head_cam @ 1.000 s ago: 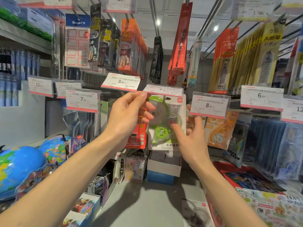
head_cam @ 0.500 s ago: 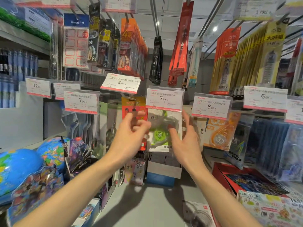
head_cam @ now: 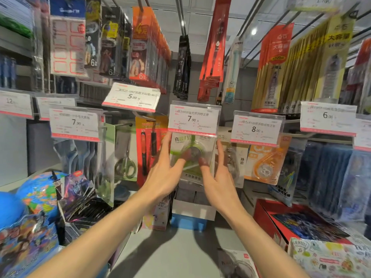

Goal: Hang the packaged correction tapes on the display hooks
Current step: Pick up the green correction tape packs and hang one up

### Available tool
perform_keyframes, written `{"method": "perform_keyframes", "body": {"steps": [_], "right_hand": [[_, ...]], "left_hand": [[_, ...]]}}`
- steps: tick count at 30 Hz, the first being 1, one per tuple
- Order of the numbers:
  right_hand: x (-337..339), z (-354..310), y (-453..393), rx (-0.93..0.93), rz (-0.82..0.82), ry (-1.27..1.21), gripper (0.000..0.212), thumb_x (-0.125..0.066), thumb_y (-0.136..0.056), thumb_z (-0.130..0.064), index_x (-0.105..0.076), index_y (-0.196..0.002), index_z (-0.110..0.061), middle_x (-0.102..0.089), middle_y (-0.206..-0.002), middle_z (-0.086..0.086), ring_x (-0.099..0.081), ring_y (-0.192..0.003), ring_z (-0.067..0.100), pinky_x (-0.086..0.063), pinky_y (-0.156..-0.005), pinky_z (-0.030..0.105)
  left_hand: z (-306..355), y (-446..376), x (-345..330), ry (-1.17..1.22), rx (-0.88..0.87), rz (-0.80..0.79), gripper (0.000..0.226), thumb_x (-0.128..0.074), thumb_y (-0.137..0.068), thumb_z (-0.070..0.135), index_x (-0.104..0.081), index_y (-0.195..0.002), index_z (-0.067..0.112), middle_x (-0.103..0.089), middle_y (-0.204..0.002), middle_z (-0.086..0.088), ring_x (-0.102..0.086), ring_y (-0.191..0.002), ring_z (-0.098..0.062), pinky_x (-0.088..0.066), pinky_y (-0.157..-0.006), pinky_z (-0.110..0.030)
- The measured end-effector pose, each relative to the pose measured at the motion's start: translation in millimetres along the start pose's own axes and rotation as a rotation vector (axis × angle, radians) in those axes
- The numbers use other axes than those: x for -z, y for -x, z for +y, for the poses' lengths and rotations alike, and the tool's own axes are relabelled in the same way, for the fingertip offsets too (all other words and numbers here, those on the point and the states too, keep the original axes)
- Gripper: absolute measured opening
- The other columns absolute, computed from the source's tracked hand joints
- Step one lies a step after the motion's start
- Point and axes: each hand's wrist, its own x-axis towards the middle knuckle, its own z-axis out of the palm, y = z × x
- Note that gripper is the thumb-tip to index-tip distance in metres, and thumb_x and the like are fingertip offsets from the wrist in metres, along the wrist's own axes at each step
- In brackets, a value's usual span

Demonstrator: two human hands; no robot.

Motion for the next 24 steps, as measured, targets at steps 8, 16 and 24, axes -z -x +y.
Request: {"method": "perform_keyframes", "body": {"steps": [8,16,24], "right_hand": [[-2.5,7.4,-12.7,-0.088,-0.011,-0.1,0.065,-0.042,-0.102,-0.057,-0.007,-0.156,-0.053,-0.047,-0.158,0.009,-0.05,-0.141,0.027,-0.036,-0.116,0.038],[-5.8,7.0,-26.0,-0.183,-0.063,-0.004,0.061,-0.029,-0.103,-0.063,-0.005,-0.158,-0.051,-0.034,-0.167,0.003,-0.046,-0.144,0.033,-0.035,-0.112,0.041],[9.4,6.0,-23.4,-0.159,-0.053,-0.185,0.053,-0.055,-0.104,-0.033,-0.036,-0.154,-0.033,-0.057,-0.142,-0.006,-0.06,-0.124,0.012,-0.049,-0.075,0.003]], "left_hand": [[-13.2,-15.2,-8.1,0.074,0.032,-0.026,0.075,-0.052,-0.094,0.061,0.003,-0.144,0.073,-0.008,-0.17,0.026,-0.028,-0.141,-0.006,-0.03,-0.117,-0.057],[-11.7,-32.1,-19.6,0.106,-0.024,0.05,0.076,-0.059,-0.096,0.058,-0.017,-0.158,0.047,-0.024,-0.168,0.009,-0.023,-0.135,0.001,-0.021,-0.112,-0.038],[-13.6,-16.4,-11.5,0.052,0.032,0.029,0.065,-0.052,-0.098,0.061,-0.015,-0.151,0.061,-0.037,-0.156,0.023,-0.055,-0.119,-0.002,-0.044,-0.106,-0.041]]}}
